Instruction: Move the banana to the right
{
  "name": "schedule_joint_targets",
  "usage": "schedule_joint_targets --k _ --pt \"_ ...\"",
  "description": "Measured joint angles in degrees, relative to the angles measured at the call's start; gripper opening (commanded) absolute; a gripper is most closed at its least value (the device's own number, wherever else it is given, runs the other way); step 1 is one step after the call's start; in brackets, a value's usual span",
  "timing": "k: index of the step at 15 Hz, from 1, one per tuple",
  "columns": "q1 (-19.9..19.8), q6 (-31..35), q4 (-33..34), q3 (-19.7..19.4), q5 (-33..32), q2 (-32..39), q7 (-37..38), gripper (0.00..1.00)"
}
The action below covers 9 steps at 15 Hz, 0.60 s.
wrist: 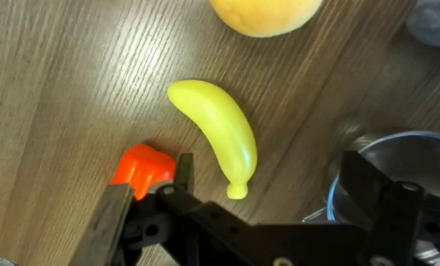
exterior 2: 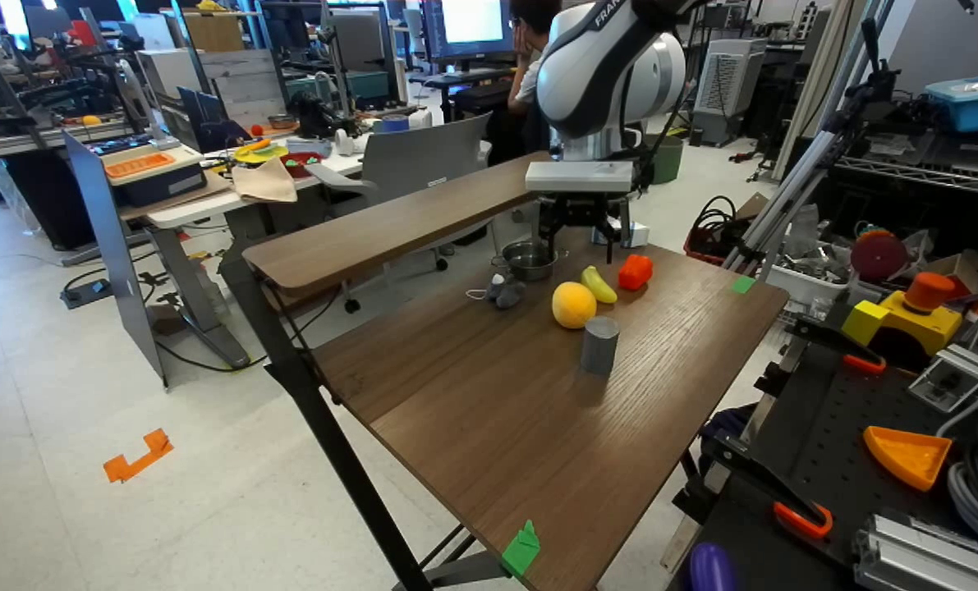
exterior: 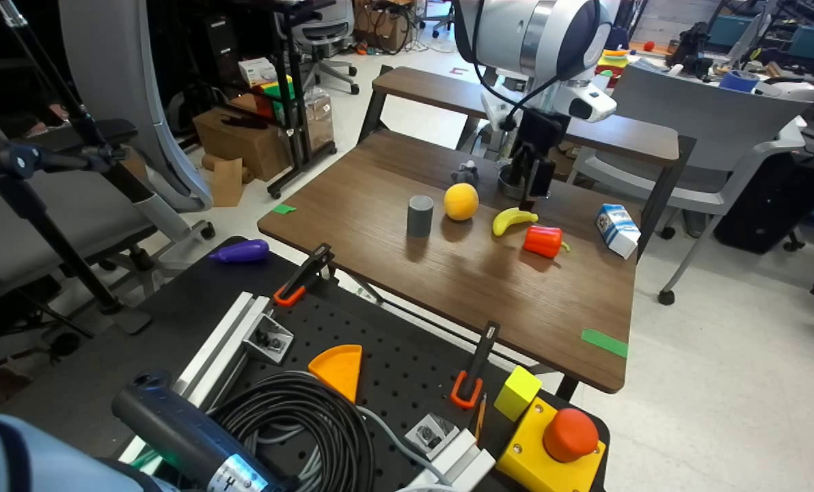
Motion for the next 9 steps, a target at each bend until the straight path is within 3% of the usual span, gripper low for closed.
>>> schedule_joint_targets --k 9 --pt "0.59 -5.53 -4.29 1.37 -0.07 -9.12 -5.76 1.00"
